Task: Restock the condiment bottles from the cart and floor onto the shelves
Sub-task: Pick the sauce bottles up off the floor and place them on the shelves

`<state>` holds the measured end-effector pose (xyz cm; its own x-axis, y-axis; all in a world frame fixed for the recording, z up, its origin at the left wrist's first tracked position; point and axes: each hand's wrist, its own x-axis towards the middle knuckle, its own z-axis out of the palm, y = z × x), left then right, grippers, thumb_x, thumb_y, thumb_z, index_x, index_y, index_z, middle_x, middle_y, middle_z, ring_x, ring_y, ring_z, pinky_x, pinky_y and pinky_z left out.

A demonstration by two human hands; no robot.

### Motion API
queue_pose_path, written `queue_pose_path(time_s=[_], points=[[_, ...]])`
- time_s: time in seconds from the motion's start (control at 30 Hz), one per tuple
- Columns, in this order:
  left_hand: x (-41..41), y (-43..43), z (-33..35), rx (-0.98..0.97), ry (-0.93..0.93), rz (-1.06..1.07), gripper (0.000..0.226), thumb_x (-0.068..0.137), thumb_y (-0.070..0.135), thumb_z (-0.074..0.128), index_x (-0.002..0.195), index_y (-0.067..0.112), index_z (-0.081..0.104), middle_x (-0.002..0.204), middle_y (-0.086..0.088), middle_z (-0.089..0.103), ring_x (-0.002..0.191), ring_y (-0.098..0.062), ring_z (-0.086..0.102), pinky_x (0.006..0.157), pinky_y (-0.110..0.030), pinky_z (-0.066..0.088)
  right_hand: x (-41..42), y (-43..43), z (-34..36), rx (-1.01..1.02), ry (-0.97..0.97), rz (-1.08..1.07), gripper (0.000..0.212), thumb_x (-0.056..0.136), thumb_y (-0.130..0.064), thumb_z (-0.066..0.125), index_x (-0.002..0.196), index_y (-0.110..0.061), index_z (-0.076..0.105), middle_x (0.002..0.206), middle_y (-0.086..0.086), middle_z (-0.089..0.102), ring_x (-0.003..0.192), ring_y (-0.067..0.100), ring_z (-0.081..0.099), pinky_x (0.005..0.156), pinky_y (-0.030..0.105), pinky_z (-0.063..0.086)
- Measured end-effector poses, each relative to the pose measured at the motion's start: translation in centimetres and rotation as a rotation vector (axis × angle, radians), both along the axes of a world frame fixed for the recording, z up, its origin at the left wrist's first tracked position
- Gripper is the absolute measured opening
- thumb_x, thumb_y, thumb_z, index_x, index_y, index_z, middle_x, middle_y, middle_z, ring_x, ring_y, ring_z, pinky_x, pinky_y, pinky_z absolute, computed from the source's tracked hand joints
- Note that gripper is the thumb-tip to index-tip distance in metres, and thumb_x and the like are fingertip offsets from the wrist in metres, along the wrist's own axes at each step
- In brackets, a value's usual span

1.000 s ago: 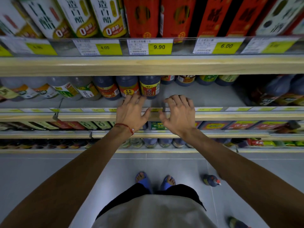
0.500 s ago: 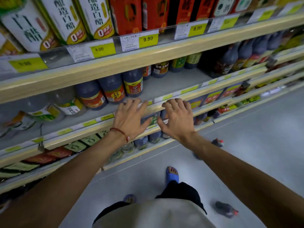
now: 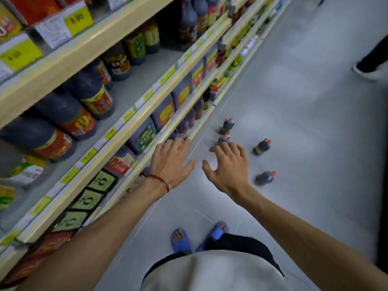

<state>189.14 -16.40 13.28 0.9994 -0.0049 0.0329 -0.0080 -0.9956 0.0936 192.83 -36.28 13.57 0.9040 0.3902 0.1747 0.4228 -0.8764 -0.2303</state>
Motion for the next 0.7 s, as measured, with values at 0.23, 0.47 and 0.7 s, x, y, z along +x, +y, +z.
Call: queue_pose_path(time_s=[0.23,0.47,0.7], points=[[3.2,-9.3,-0.8,-0.018,0.074,-0.223,0.060,0.094,0.060,0.044,0.139,0.020,0.052,0.131,-0.002,0.060,0.115,-0.026,0.057,0.092,-0.043,0.046,-1.6,-9.1,-1.5,0.094,0.045,-0.296,0.039,0.085,-0.051,0.063,0.106,-0.019,0.073,0.107,-0.003,0.071,0.104,0.023,0.062,0.097,0.040,0.043],[6.6,-16.2,-1.6,0.035,0.123,-0.322,0.065,0.096,0.062,0.035,0.145,0.021,0.049,0.136,-0.003,0.059,0.118,-0.026,0.057,0.091,-0.041,0.044,-0.9,-15.9,-3.3,0.172,0.105,-0.493,0.041,0.086,-0.052,0.056,0.107,-0.020,0.073,0.109,-0.005,0.071,0.104,0.022,0.062,0.098,0.040,0.044],[10.8,-21.0,-3.3,0.014,0.143,-0.347,0.067,0.099,0.060,0.043,0.150,0.017,0.045,0.139,-0.007,0.057,0.119,-0.028,0.057,0.089,-0.043,0.048,2.2,-20.6,-5.0,0.259,0.120,-0.638,0.046,0.085,-0.052,0.052,0.107,-0.018,0.073,0.107,-0.002,0.072,0.107,0.023,0.063,0.092,0.039,0.045]])
